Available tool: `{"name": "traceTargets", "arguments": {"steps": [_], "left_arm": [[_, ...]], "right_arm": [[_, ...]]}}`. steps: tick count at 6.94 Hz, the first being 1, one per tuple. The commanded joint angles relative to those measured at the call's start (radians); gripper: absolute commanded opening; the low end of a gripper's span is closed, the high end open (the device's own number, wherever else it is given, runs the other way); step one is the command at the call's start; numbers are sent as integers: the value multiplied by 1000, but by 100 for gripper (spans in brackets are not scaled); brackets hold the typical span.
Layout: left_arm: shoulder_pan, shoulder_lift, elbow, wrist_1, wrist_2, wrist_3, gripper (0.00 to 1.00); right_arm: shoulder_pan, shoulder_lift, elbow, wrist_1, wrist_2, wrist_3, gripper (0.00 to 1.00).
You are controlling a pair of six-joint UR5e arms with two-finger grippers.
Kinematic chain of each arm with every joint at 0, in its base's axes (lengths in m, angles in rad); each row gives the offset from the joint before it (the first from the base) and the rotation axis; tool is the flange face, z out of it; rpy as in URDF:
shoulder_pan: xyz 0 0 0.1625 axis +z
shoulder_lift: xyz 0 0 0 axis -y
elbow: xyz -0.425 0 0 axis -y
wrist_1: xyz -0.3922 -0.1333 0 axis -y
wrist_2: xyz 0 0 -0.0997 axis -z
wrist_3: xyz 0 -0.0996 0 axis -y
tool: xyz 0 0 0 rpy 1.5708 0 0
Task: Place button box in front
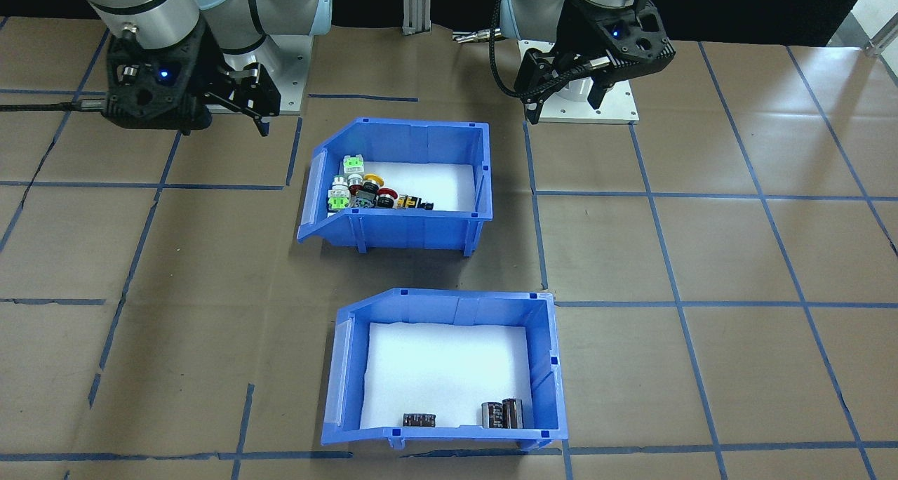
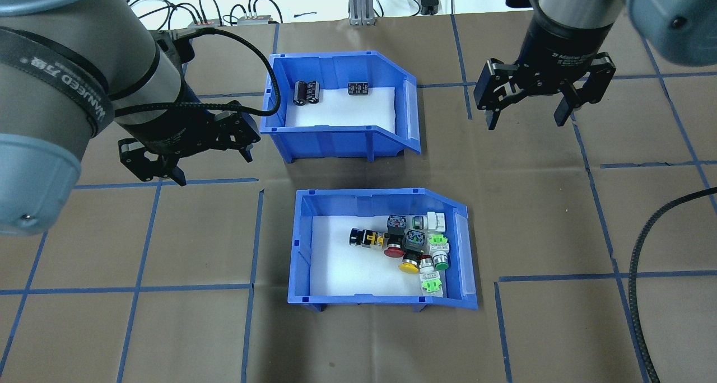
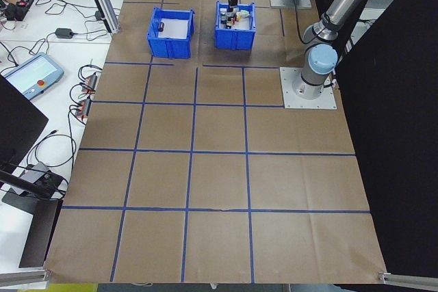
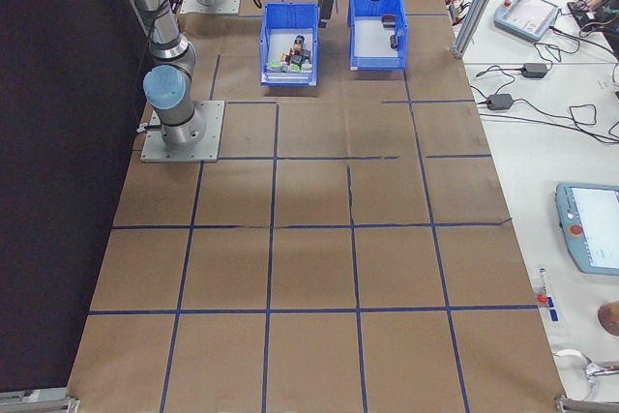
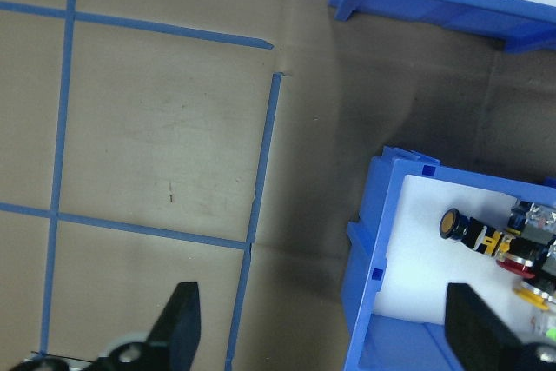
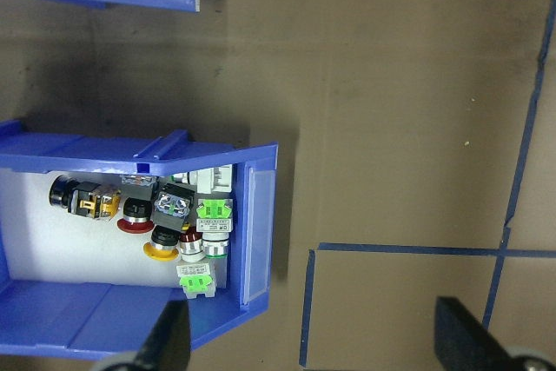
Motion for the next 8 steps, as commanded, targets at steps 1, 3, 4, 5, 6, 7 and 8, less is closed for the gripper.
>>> {"name": "traceTargets", "arguments": {"steps": [1, 3, 4, 5, 6, 7, 8], "left_arm": [[-11, 48, -67, -55, -121, -471, 100], [-133, 102, -213, -26, -134, -942, 99], [-199, 96, -266, 94, -137, -1061, 99], [-233, 90, -313, 151, -139, -1196, 99], [-242, 85, -337, 168, -142, -1241, 99], [-245, 80, -339, 184, -186, -1312, 99], [-248, 67, -342, 188, -193, -1343, 99]], "right_arm": [[99, 7, 2, 0, 0, -110, 100], [127, 11, 28, 3, -2, -218, 100], [125, 13, 40, -1, -11, -258, 100], [120, 13, 40, -4, -14, -267, 100], [105, 14, 36, -4, -14, -275, 100], [96, 16, 34, -10, -15, -354, 100], [87, 18, 26, -17, -14, -416, 100]]}}
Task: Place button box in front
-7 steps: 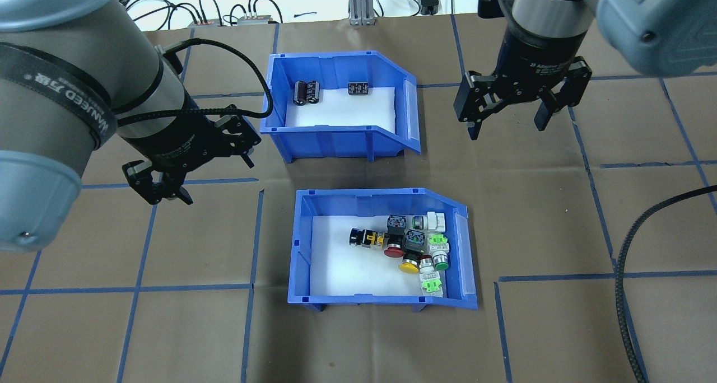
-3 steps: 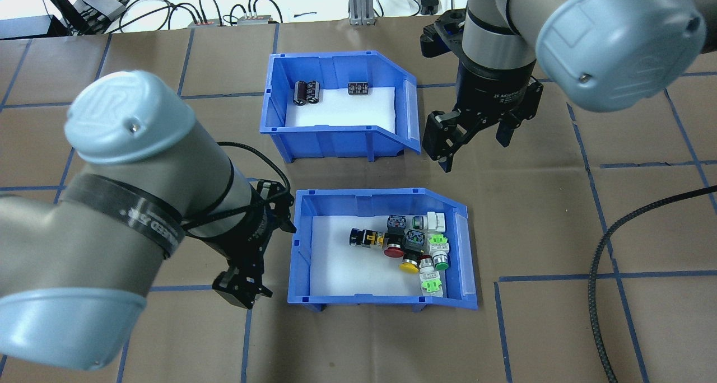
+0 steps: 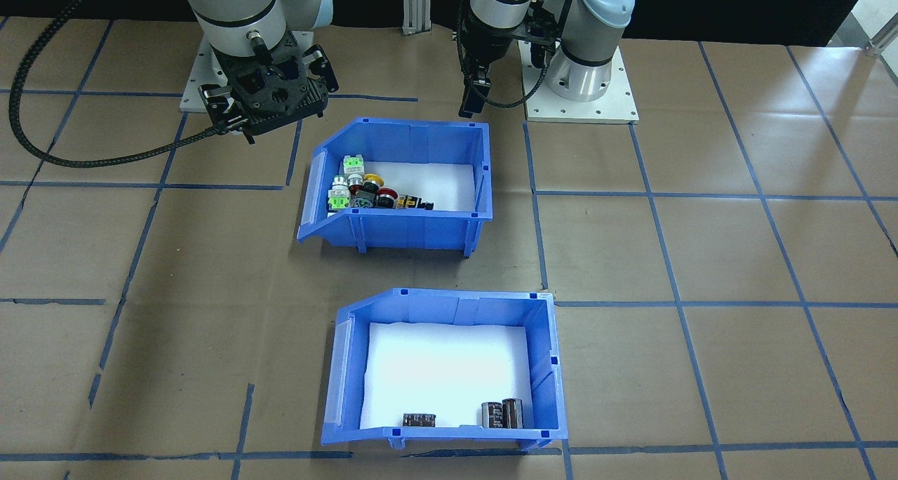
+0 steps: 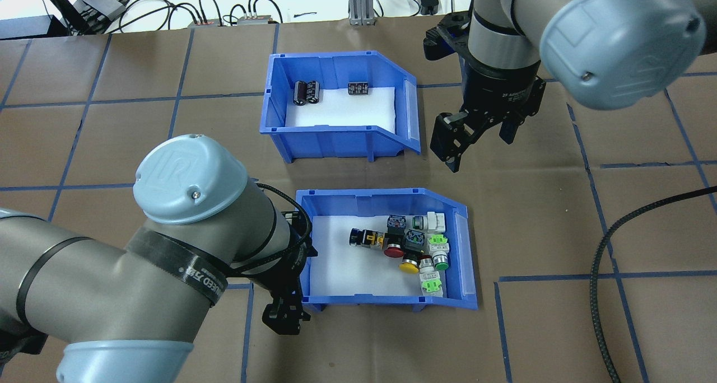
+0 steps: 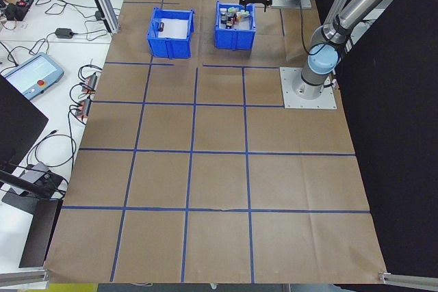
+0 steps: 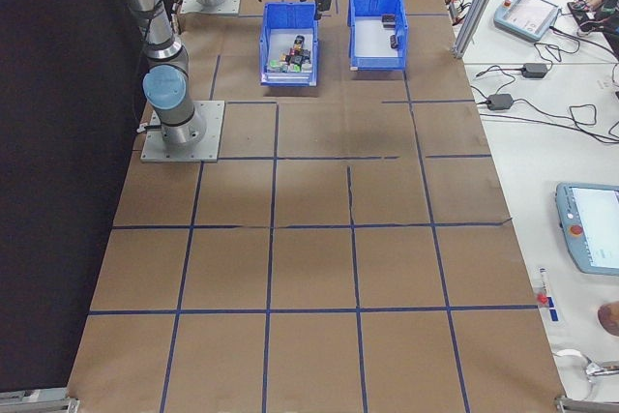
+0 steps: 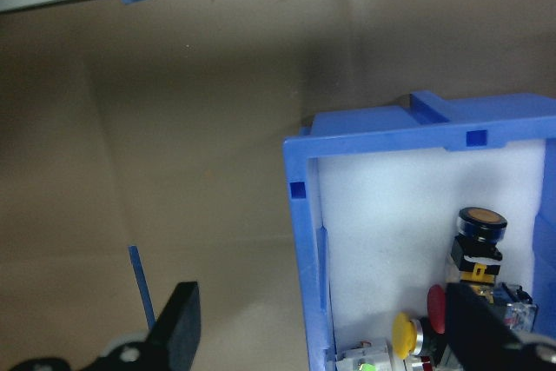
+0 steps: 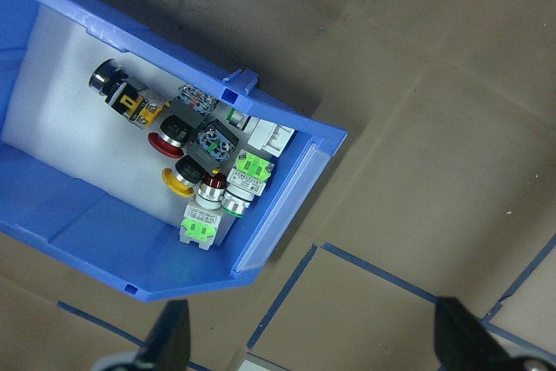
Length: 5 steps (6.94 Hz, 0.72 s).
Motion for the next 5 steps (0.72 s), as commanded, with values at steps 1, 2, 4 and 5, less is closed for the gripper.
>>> {"name": "traceTargets", "arguments": {"steps": [1, 2, 4, 5], "left_arm": [[-19, -42, -10, 39, -19, -58, 99], [-67, -94, -10, 125, -19, -120, 99], [-99, -141, -16, 207, -10, -181, 99], [-99, -141, -49, 245, -10, -184, 99]], "right_arm": [[-8, 24, -12, -64, -1, -178, 100], [6, 76, -44, -110, 8, -277, 100], [82, 207, -197, -112, 7, -372, 100], [113, 286, -280, -140, 2, -490, 100]]}}
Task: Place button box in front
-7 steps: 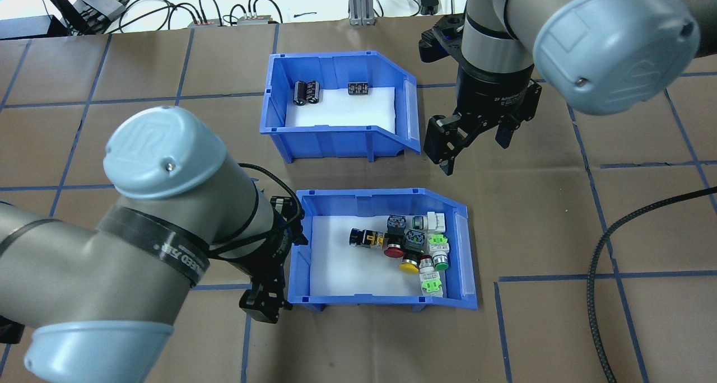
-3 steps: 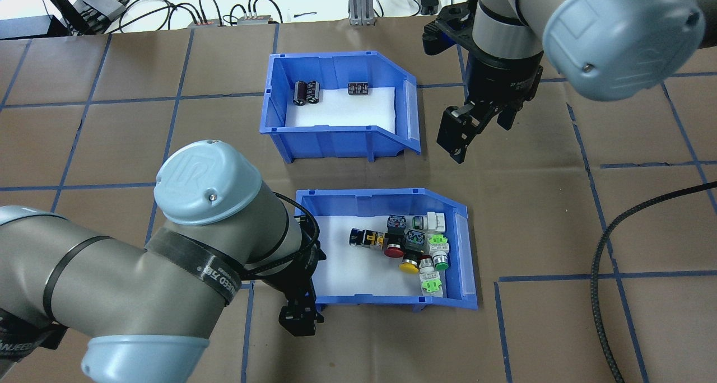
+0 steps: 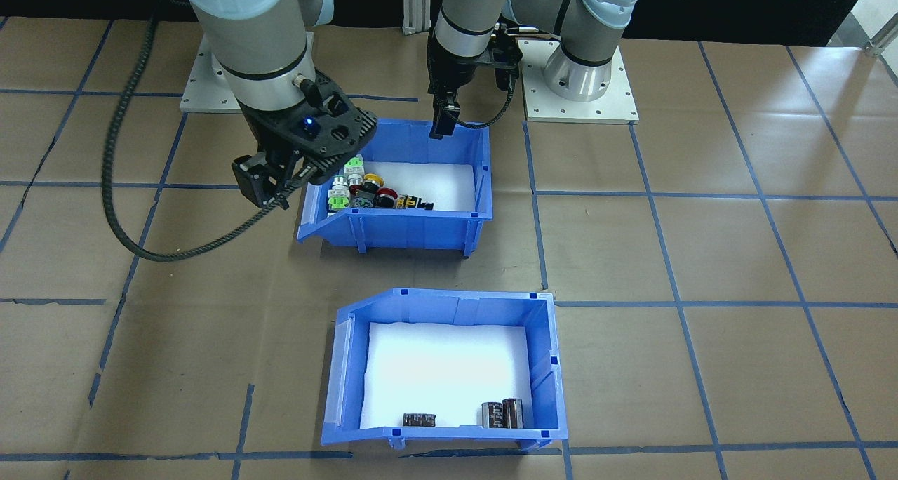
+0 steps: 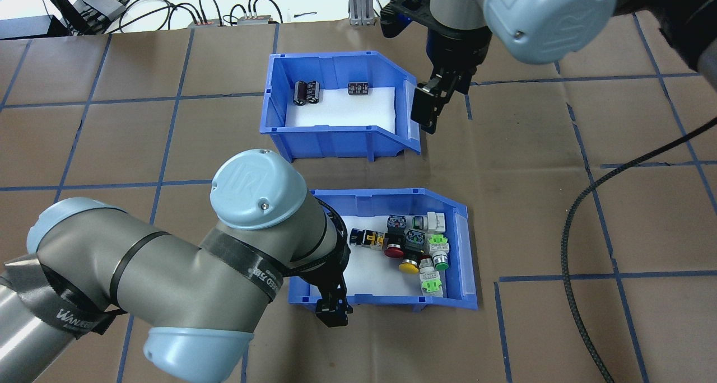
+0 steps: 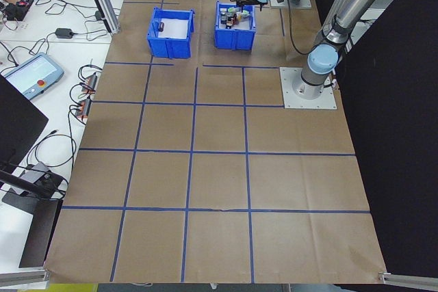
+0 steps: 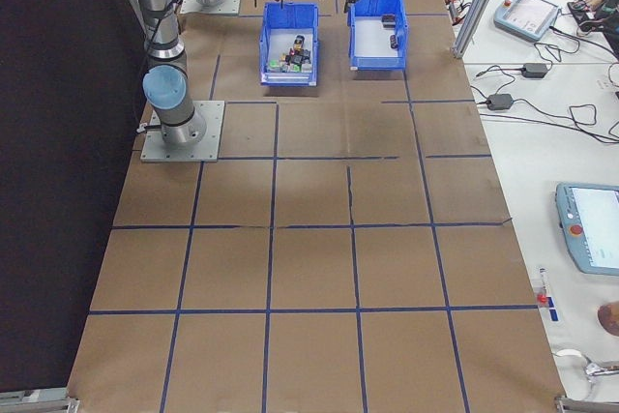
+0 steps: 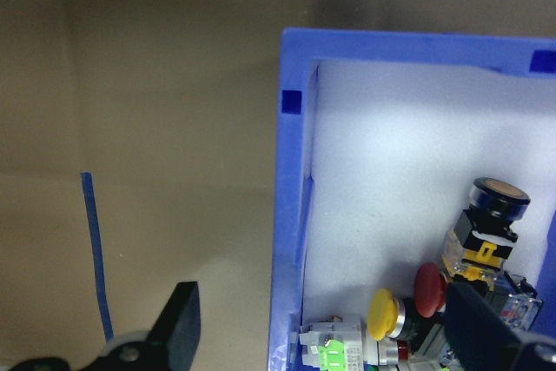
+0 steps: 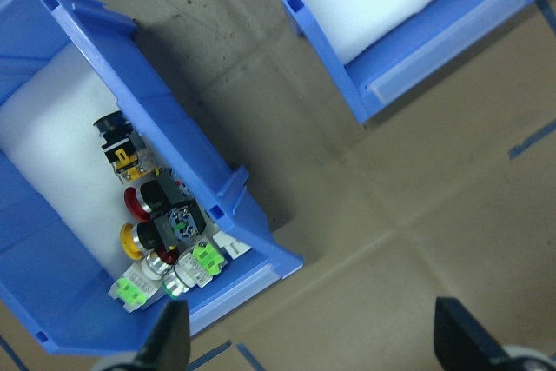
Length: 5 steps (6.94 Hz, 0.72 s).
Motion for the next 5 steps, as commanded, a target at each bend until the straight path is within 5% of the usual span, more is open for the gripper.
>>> {"name": "traceTargets", "arguments": {"steps": [1, 3, 5], "left_arm": [[-7, -21, -98, 165, -1, -12, 99], [-8, -55, -132, 262, 1, -48, 99], [-29, -55, -144, 258, -5, -46, 98]], "right_arm": [[66, 175, -182, -36, -4, -164, 100], [119, 308, -311, -73, 6, -190, 100], [234, 433, -345, -193, -10, -181, 100]]}}
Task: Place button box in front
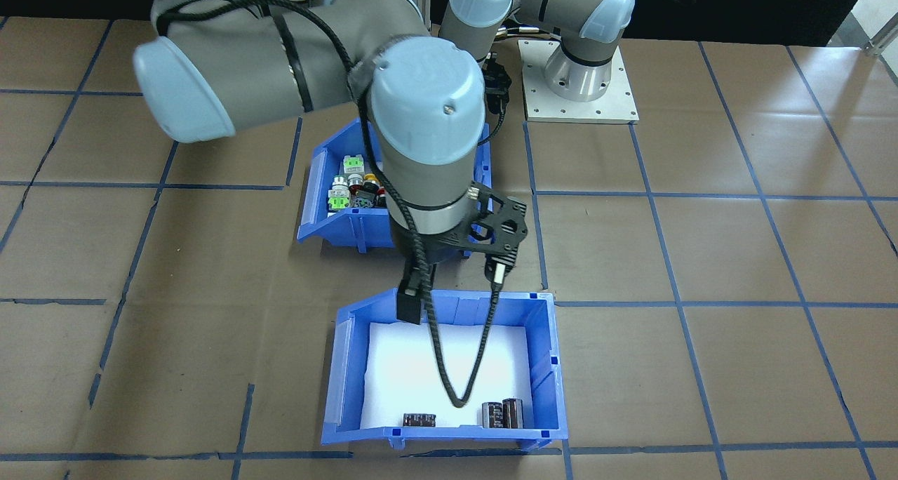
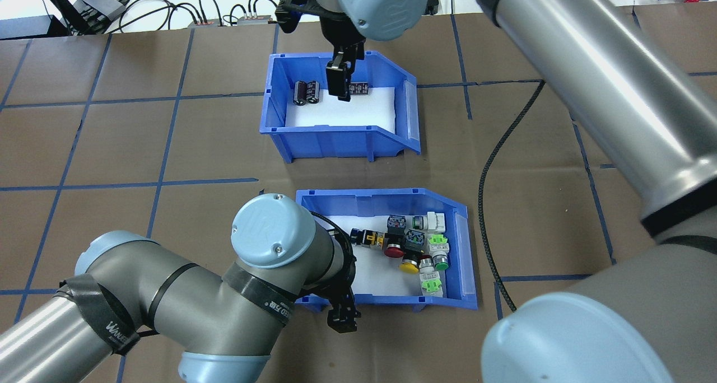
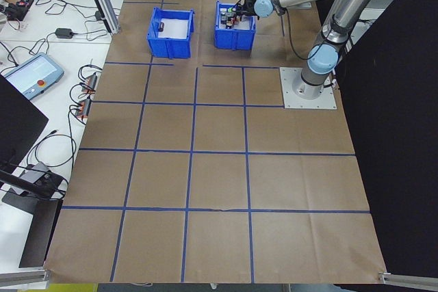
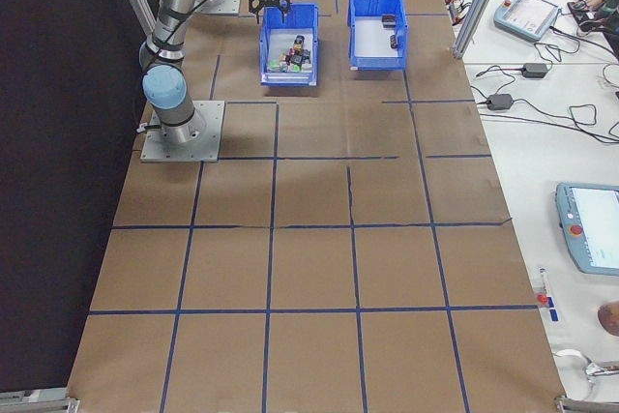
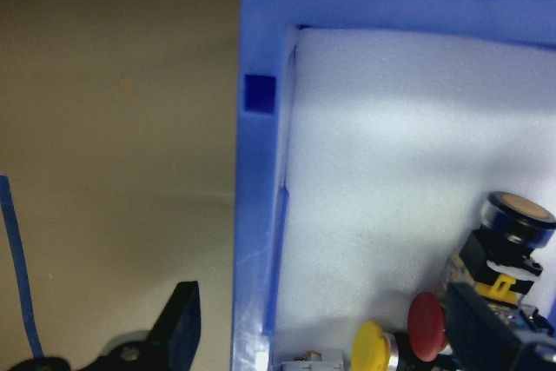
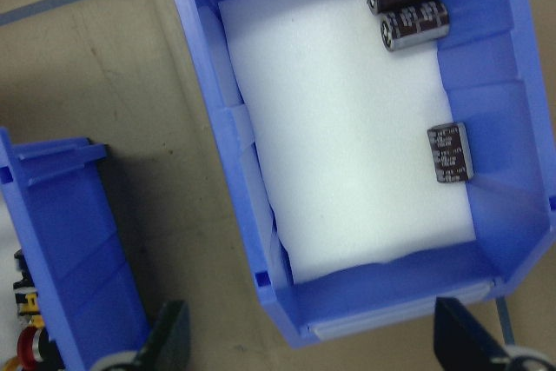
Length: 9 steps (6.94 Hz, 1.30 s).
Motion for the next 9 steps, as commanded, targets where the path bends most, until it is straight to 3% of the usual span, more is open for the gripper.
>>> {"name": "traceTargets", "arguments": {"steps": [1, 3, 4, 5, 6, 7, 8, 9], "left_arm": [[-17, -4, -9, 3, -4, -2, 96], [-56, -39, -35, 24, 1, -7, 91], [-56, -47, -40, 96, 0, -11, 79], [-57, -54, -44, 113, -2, -12, 57], [-57, -56, -43, 121, -1, -7, 35], [-57, -56, -43, 132, 1, -7, 20], [-57, -54, -46, 174, 0, -2, 8], [-57, -59, -47, 188, 0, -4, 2]], "right_arm": [[79, 115, -21, -107, -8, -5, 100], [84, 137, 2, -110, -10, -145, 100], [82, 134, 35, -112, -11, -160, 100], [82, 119, 98, -144, -29, -161, 100], [82, 114, 149, -237, -33, -158, 100], [82, 116, 178, -248, -30, -157, 100], [82, 113, 182, -248, -36, -157, 100], [81, 105, 174, -248, -36, -152, 100]]}}
